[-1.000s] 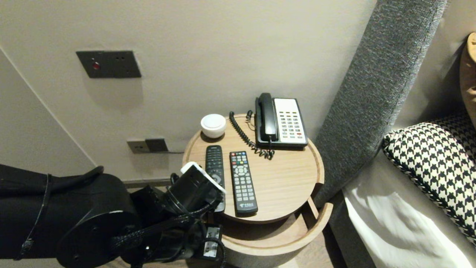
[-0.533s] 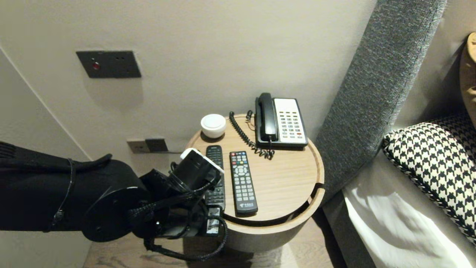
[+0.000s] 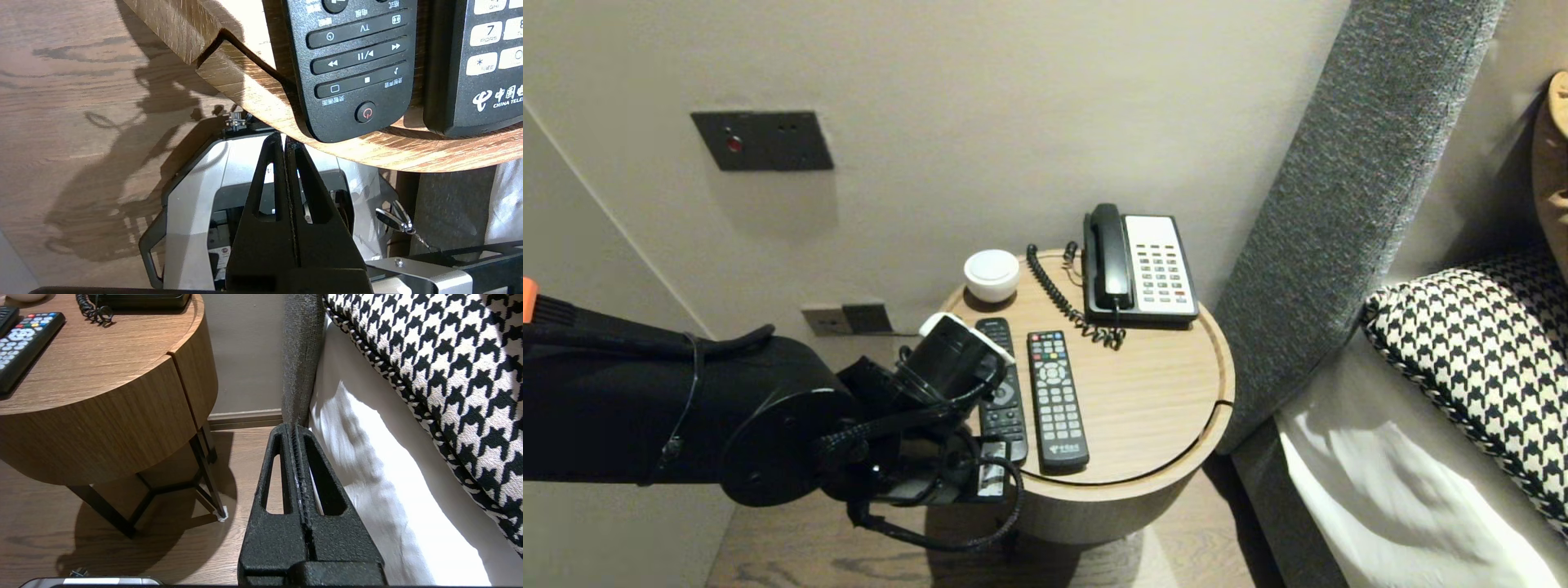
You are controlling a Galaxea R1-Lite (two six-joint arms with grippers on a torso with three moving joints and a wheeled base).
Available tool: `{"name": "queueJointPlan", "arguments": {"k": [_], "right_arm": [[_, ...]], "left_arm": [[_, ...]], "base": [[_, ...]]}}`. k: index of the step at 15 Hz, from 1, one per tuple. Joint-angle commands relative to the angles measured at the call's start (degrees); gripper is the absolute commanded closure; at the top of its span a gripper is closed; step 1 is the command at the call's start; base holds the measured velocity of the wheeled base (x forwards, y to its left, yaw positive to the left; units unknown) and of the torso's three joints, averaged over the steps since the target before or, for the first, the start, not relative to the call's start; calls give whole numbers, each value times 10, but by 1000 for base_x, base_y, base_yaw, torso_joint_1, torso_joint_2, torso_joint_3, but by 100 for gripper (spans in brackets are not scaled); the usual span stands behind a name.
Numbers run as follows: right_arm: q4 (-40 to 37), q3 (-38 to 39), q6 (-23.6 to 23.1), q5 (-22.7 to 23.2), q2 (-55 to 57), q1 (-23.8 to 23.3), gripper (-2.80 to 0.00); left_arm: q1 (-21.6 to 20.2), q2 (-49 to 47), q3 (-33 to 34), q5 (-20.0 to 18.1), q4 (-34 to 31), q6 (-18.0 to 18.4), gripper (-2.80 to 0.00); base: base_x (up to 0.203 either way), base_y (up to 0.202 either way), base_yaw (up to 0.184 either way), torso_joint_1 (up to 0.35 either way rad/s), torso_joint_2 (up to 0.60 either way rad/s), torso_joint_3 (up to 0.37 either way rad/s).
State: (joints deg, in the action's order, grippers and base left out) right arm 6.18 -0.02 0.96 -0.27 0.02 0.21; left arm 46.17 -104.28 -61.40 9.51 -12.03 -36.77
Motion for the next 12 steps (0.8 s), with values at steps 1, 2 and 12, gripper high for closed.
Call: {"name": "queueJointPlan", "arguments": {"k": [1, 2, 12], "right_arm": [[1, 23, 0, 0, 1, 1, 0], [1, 23, 0, 0, 1, 1, 0], [1, 23, 0, 0, 1, 0, 0]], "left_arm": [[0, 11, 7, 2, 2, -2, 0], [0, 21, 11, 2, 1, -2, 0], [-76, 261, 148, -14, -1, 25, 0]], "base": [[0, 0, 0, 0, 0, 0], [0, 0, 0, 0, 0, 0], [0, 0, 0, 0, 0, 0]]}}
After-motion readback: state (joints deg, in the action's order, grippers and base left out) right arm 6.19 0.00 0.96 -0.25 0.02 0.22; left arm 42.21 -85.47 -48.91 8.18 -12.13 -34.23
